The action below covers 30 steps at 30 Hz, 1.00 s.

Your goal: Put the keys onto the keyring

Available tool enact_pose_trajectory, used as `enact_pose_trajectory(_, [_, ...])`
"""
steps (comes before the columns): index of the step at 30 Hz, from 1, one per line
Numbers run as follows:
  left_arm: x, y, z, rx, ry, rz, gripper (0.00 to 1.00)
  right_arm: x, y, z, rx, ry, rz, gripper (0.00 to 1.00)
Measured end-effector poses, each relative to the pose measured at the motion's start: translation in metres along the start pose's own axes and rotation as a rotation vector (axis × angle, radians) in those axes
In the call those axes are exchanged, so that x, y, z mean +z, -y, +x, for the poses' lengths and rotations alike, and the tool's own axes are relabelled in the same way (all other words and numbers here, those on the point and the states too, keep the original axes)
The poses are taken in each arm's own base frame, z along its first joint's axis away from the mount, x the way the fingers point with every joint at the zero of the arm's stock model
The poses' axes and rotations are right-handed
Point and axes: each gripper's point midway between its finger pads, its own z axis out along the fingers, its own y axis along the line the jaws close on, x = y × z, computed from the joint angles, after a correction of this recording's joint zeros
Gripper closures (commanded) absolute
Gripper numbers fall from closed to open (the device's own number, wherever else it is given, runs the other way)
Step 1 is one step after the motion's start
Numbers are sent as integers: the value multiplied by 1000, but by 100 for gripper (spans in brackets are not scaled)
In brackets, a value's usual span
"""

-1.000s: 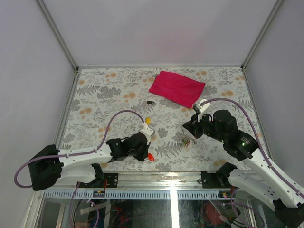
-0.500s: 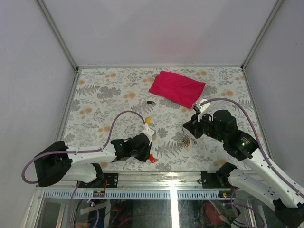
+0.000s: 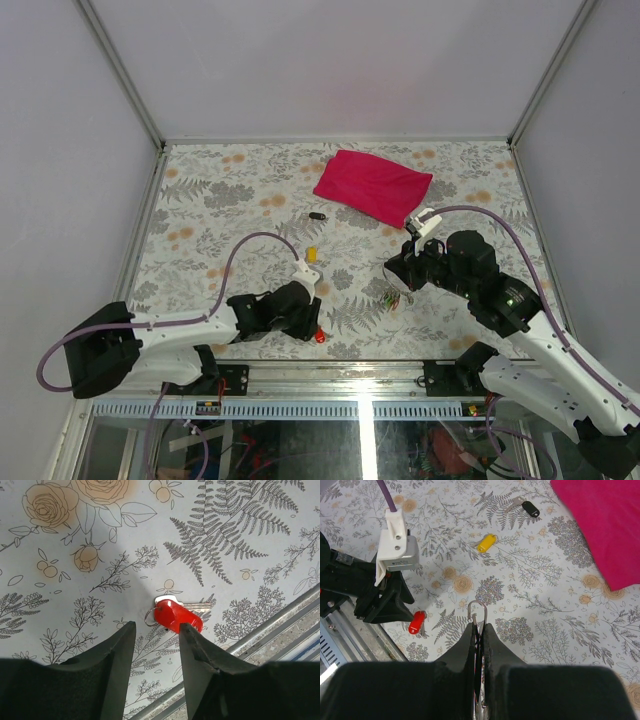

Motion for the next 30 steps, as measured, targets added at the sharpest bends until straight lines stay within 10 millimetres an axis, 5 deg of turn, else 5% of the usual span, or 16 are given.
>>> enact_pose_trajectory(14, [4,-14,-2,-174,22,67,57,0,0,0,2,-2,-1,100])
enact_pose_trajectory(30, [4,4,3,-256,13,216,65,1,-1,1,7,-7,-4,100])
